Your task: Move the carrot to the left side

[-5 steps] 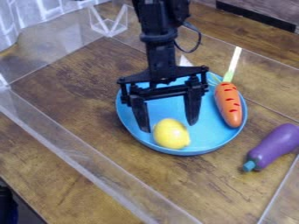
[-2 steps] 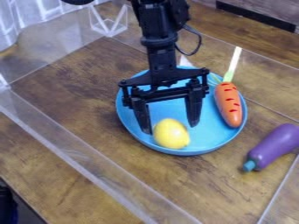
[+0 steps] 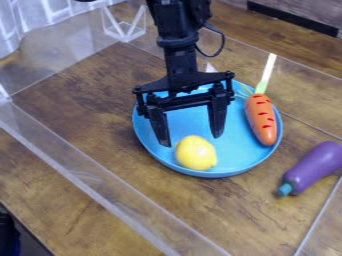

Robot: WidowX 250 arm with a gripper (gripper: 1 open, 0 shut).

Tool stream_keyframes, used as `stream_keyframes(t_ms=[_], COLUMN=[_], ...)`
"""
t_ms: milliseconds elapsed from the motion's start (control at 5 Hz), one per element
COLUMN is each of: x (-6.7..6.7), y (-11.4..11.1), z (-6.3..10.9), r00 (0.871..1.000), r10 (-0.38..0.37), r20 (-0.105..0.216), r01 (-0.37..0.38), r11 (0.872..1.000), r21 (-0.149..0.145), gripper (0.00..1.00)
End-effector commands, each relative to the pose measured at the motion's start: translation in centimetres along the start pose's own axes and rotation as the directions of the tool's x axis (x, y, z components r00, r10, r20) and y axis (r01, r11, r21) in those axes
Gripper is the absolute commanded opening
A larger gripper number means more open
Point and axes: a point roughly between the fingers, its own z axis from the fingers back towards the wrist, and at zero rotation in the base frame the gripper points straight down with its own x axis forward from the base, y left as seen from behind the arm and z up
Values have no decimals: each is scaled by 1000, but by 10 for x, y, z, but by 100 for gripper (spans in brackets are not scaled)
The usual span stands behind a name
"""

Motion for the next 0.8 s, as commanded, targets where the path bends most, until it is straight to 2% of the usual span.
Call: stream_keyframes(t_ms=[0, 600], x=[8, 4], y=[-6, -10], z=[16, 12], r00=[999, 999], r10=[-3, -13], r20=[46, 36], r01=[5, 14], r11=[999, 999], r21=[-35, -35], gripper=[100, 100])
